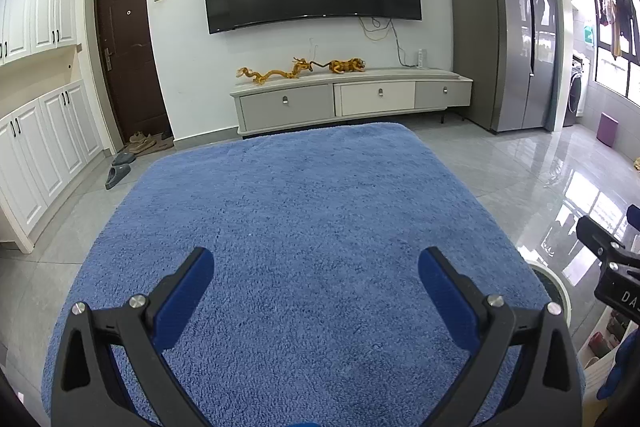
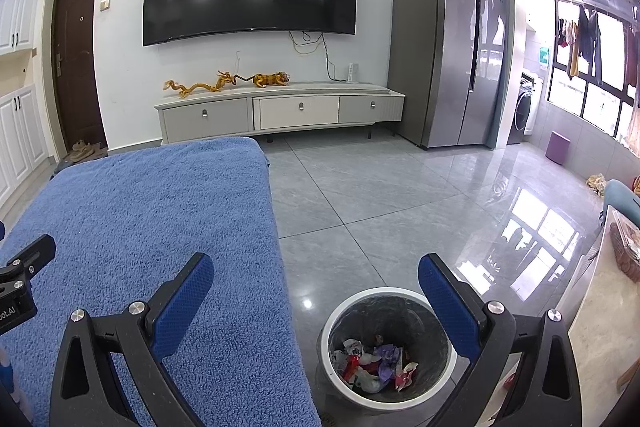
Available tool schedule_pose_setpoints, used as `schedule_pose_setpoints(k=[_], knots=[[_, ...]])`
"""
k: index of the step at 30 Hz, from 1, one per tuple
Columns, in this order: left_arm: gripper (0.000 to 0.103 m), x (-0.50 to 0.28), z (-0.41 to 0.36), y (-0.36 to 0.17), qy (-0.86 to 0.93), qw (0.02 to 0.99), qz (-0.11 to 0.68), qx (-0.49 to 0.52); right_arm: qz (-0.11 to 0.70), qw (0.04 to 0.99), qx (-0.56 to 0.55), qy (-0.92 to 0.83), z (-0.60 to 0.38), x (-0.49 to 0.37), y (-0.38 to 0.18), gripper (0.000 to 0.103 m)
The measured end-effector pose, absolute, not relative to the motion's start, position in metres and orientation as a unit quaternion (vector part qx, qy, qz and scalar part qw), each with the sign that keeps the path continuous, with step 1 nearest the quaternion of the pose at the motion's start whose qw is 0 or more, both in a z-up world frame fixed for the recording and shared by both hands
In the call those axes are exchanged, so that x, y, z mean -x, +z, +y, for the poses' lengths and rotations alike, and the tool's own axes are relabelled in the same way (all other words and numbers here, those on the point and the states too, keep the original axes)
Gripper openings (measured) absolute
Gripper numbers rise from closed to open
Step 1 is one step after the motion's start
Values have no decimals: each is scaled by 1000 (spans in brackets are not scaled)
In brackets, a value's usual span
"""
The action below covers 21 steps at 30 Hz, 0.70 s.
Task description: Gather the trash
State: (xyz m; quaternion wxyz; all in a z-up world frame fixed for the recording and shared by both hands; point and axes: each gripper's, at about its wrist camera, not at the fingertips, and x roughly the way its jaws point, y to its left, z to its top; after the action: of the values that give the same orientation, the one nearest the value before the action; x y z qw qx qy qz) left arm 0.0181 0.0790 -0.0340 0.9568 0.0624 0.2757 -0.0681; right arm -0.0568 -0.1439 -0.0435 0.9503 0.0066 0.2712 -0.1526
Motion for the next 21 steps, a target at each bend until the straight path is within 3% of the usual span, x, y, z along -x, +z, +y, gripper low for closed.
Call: schedule_pose_setpoints(k=[21], knots=[[103,-16,77,-35,-73,956,277,-62,273,950,-7,-154,-144,56,-48,103]])
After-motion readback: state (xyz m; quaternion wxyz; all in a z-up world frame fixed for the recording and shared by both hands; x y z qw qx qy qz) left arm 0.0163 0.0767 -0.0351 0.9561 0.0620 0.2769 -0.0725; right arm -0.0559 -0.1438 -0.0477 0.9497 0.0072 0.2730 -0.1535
